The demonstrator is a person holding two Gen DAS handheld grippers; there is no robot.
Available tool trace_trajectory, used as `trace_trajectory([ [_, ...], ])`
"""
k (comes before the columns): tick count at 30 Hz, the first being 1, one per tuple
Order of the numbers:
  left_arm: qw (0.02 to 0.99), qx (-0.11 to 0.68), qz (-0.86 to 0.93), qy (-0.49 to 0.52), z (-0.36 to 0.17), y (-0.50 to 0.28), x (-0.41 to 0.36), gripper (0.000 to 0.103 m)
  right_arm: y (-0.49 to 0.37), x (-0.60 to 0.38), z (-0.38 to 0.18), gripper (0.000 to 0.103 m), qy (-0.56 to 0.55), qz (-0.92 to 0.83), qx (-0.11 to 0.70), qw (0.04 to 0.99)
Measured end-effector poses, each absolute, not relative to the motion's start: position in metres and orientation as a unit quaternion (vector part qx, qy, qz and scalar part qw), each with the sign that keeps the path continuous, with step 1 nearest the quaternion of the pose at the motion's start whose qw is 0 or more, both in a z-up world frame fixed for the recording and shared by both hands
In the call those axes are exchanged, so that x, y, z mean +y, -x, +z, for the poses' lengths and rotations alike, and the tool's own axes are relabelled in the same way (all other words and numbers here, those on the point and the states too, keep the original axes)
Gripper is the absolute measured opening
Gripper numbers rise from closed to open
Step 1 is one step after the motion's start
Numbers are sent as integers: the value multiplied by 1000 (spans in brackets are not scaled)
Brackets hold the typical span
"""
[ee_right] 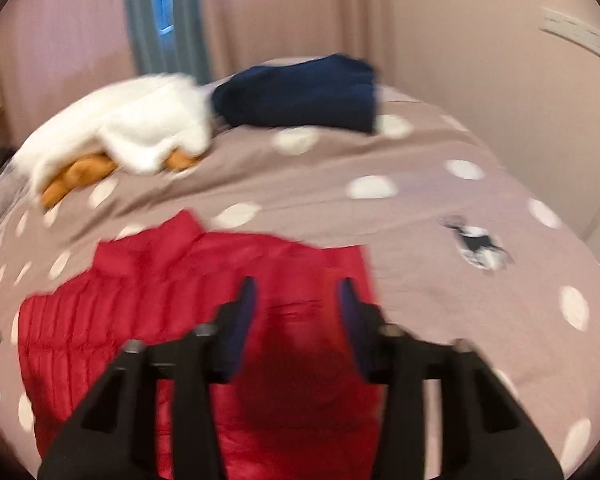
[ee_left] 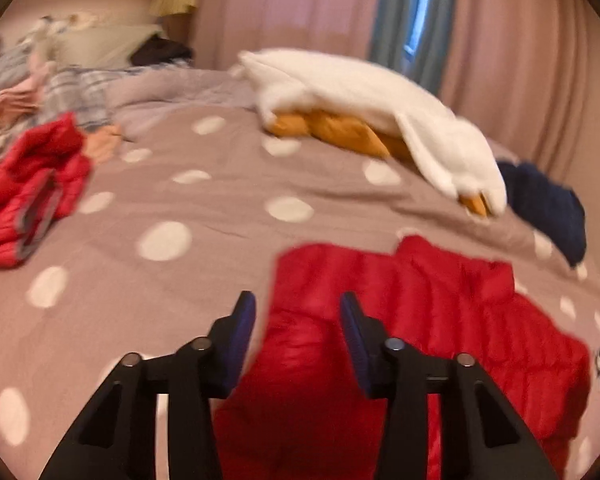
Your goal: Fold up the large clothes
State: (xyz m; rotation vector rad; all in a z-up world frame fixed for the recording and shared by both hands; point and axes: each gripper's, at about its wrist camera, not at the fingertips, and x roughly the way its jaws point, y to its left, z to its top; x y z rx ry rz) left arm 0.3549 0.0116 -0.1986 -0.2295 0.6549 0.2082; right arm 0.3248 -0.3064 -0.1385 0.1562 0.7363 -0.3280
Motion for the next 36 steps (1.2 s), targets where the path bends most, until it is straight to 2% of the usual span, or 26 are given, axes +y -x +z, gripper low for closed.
trace_trajectory([
  [5, 920, 382, 76, 55, -271, -392, -17, 42, -356, -295, -199, 13, -23, -129, 416, 900],
  [8, 919, 384, 82, 41, -269, -395, -22, 42, -362, -290, -234, 13, 13, -129, 417, 899],
  [13, 917, 389, 84, 35, -272, -397, -27, 43, -366, -273, -235, 15, 69, -155, 417, 893],
  [29, 916, 390, 80, 50, -273, -398, -20, 47, -364, -277, -222, 17, 70, -133, 442, 884],
  [32, 916, 391, 79, 53, -273, -398, -19, 47, -370, -276, -214, 22, 80, -119, 474, 869],
  [34, 916, 391, 79, 54, -273, -398, -18, 47, -377, -275, -205, 29, 99, -96, 504, 853],
  [35, 916, 391, 79, 54, -273, -398, -19, 47, -379, -272, -201, 40, 120, -77, 508, 849],
  [36, 916, 391, 79, 55, -274, -398, -18, 47, -380, -269, -198, 59, 139, -67, 501, 851],
])
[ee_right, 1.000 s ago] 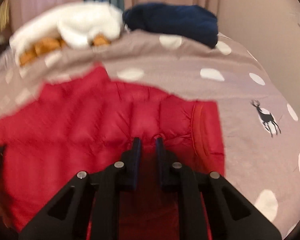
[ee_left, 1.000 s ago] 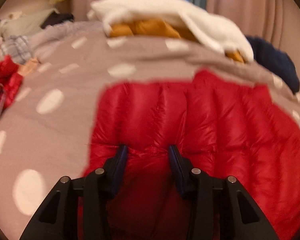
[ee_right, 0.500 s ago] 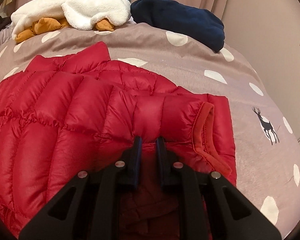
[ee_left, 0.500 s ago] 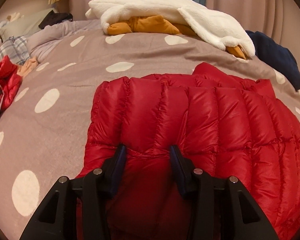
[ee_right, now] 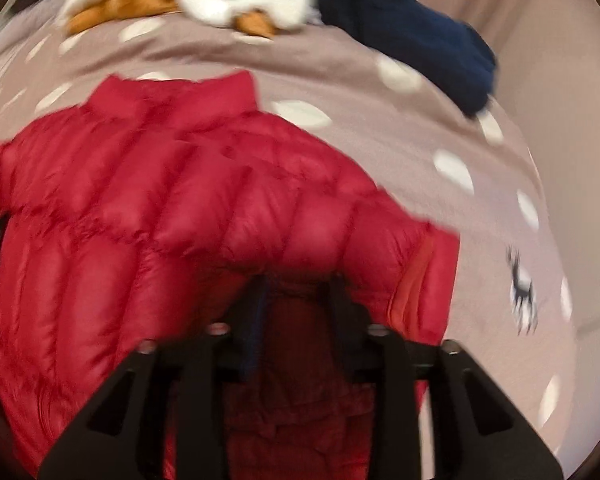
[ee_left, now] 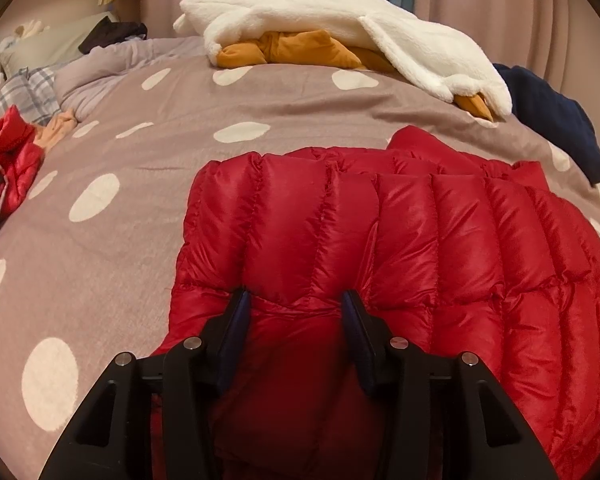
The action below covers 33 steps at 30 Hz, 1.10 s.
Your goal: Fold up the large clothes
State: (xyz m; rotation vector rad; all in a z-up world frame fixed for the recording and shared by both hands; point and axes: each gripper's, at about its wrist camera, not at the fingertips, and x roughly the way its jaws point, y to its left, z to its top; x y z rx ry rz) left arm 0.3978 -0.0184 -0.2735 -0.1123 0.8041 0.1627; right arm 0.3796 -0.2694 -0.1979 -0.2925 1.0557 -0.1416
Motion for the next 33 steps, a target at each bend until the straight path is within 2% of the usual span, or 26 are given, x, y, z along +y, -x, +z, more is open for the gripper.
trace_trajectory([
  [2, 916, 390, 79, 56, -274, -398, -18, 47, -376, -267, -196, 78, 184, -74, 468, 861],
  [4, 915, 391, 79, 57, -274, -397, -18, 47, -374, -274, -200, 78, 172, -80, 458, 868],
  [8, 915, 391, 78, 58, -274, -397, -18, 47, -368, -306, -208, 80, 17, -77, 445, 892],
  [11, 915, 391, 78, 59, -274, -397, -18, 48, -359, -315, -225, 82, -32, -83, 412, 907],
  [27, 914, 393, 83, 55, -273, -397, -18, 51, -365, -313, -234, 85, -23, -93, 417, 904],
  [33, 910, 403, 77, 52, -247, -359, -7, 52, -332, -315, -206, 86, -51, -103, 418, 901],
])
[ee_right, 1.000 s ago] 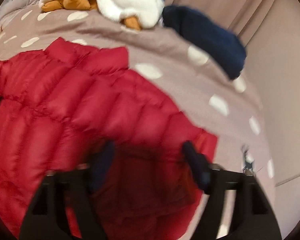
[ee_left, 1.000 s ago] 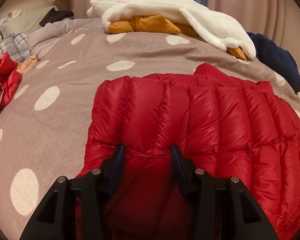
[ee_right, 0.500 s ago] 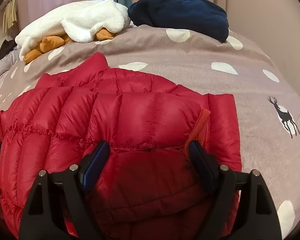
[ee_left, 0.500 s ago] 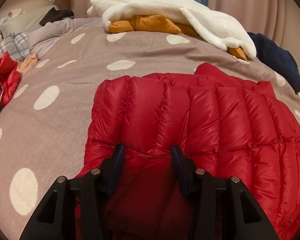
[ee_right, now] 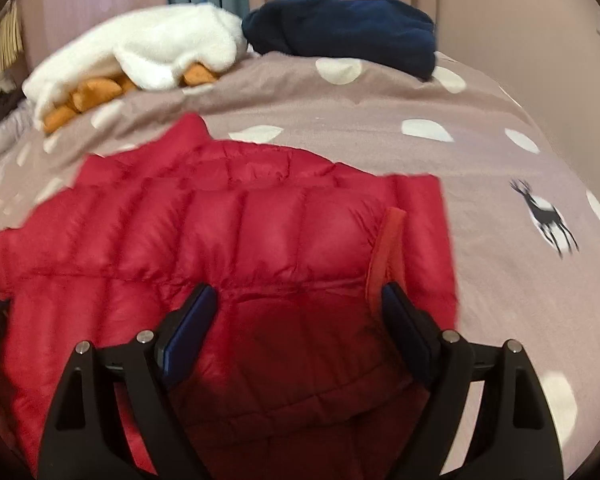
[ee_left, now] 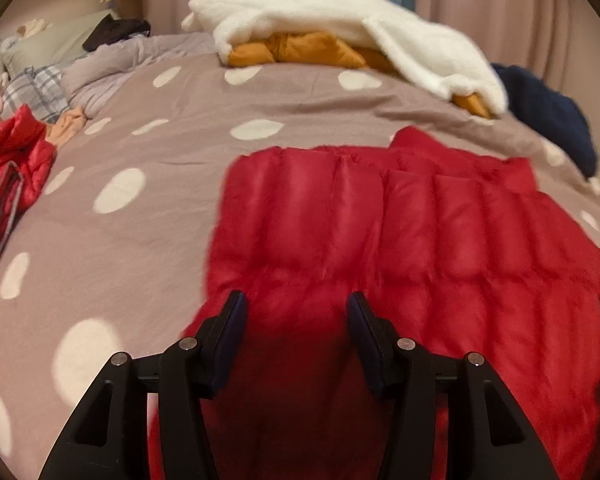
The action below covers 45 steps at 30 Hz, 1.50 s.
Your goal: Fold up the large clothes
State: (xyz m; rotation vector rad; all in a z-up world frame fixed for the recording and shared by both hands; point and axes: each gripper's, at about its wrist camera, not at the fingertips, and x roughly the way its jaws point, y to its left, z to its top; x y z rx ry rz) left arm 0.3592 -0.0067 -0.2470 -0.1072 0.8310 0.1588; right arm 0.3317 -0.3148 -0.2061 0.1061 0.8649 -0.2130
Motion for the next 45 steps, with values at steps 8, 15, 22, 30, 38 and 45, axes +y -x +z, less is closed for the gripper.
trace_trajectory([
  [8, 925, 335, 98, 148, -189, -248, 54, 69, -243, -303, -144, 92, -19, -104, 363, 926],
  [15, 947, 260, 124, 141, -168, -164, 66, 84, -167, -290, -101, 102, 2, -116, 278, 954],
  [22, 933, 297, 116, 165, -196, -104, 67, 84, -90, -293, -95, 103, 14, -112, 273, 955],
  [30, 940, 279, 85, 179, -194, -76, 56, 84, -35, -287, -81, 103, 1, -84, 236, 968],
  [38, 918, 326, 85, 209, -237, -83, 62, 84, -30, -299, -141, 103, -33, -116, 302, 946],
  [45, 895, 360, 43, 259, -266, -79, 60, 84, -25, -316, -188, 103, -119, -122, 349, 921],
])
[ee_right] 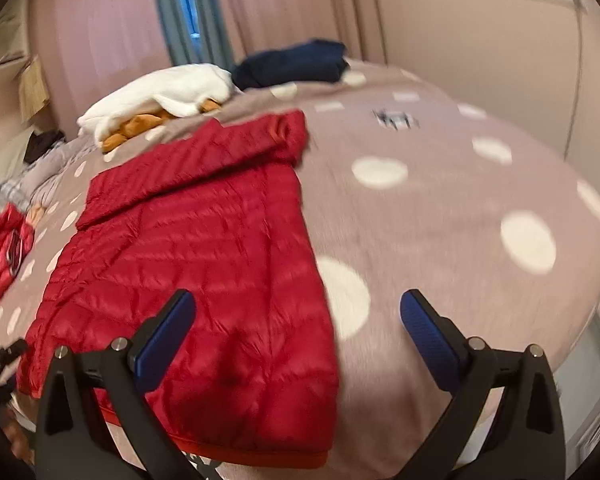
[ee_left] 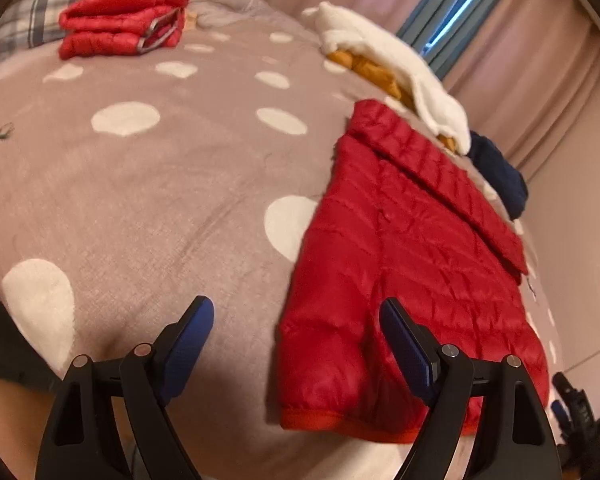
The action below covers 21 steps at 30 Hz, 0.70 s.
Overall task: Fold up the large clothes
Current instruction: 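Lift the hem with both tools and fold it toward the collar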
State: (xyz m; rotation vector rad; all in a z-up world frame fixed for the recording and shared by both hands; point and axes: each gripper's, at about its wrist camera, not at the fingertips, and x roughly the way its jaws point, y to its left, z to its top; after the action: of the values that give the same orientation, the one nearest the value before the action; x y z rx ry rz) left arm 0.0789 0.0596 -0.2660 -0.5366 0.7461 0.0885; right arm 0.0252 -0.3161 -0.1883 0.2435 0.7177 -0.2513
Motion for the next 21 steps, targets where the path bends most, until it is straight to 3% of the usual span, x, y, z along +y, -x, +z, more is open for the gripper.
trace_trajectory([
  [13, 798, 388, -168, 428, -278, -66, 13, 84, 10, -272, -224, 103, -318, -21, 361, 877],
  [21, 802, 381, -157, 433, -270, -89, 1, 84, -2, -260, -231, 103, -405, 34, 350, 844],
])
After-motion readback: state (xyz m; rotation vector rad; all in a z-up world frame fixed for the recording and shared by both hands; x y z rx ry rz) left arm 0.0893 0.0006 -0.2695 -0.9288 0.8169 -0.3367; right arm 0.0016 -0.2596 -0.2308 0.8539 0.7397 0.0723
